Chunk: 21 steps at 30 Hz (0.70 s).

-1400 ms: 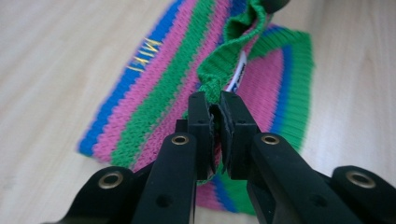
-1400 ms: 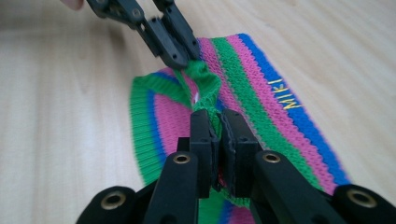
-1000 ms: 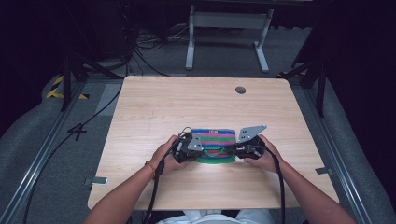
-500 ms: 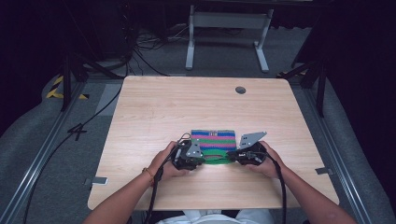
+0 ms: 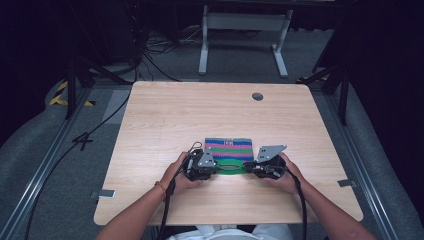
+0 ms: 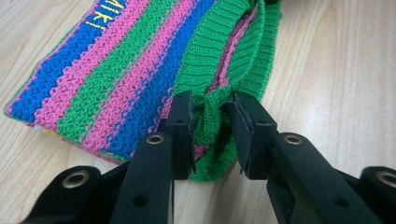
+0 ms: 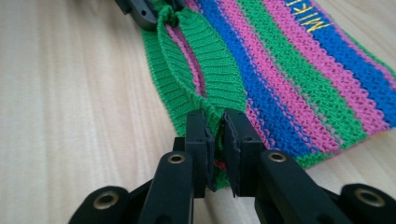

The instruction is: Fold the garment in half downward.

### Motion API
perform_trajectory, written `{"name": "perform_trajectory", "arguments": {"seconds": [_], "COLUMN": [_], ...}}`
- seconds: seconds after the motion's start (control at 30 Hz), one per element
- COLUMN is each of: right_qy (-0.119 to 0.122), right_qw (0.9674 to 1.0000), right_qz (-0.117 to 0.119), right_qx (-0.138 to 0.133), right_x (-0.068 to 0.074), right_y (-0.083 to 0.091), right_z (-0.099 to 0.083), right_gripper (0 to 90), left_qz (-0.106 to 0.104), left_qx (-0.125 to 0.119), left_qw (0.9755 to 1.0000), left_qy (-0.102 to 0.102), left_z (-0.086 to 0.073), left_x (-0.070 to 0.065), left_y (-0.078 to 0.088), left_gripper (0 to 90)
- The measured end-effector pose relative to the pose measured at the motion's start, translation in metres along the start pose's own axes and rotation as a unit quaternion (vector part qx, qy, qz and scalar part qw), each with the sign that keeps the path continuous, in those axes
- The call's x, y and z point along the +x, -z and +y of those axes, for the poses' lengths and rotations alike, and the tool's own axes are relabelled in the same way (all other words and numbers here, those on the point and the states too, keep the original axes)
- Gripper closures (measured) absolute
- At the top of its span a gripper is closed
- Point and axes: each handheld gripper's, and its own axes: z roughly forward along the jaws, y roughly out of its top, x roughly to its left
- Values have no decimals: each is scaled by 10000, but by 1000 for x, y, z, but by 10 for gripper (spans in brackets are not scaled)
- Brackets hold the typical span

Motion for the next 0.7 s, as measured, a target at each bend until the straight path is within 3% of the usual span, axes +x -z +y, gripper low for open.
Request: {"name": "perform_trajectory", "arguments": {"seconds": [0.2, 0.3, 0.57, 0.7], "right_qy": [-87, -184, -13, 82], "right_qw": [9999, 9998, 9998, 9997], "right_qz": [-146, -121, -185, -186], "right_qx": [-18, -10, 121, 169], "right_x": [-4, -4, 1, 4], "right_y": [-2, -3, -1, 4], "right_z": [1, 2, 8, 14], "right_gripper": [807, 794, 748, 720], "left_qz": [-47, -60, -250, -304], "left_qx": [-120, -40, 105, 185], "left_qw": [9997, 9998, 9994, 9993], "left_qy": [185, 181, 222, 116], "left_z": [-1, 1, 5, 9], "left_x": [8, 9, 9, 8], "left_y": [-3, -2, 3, 10], "left_gripper": [723, 716, 682, 624]}}
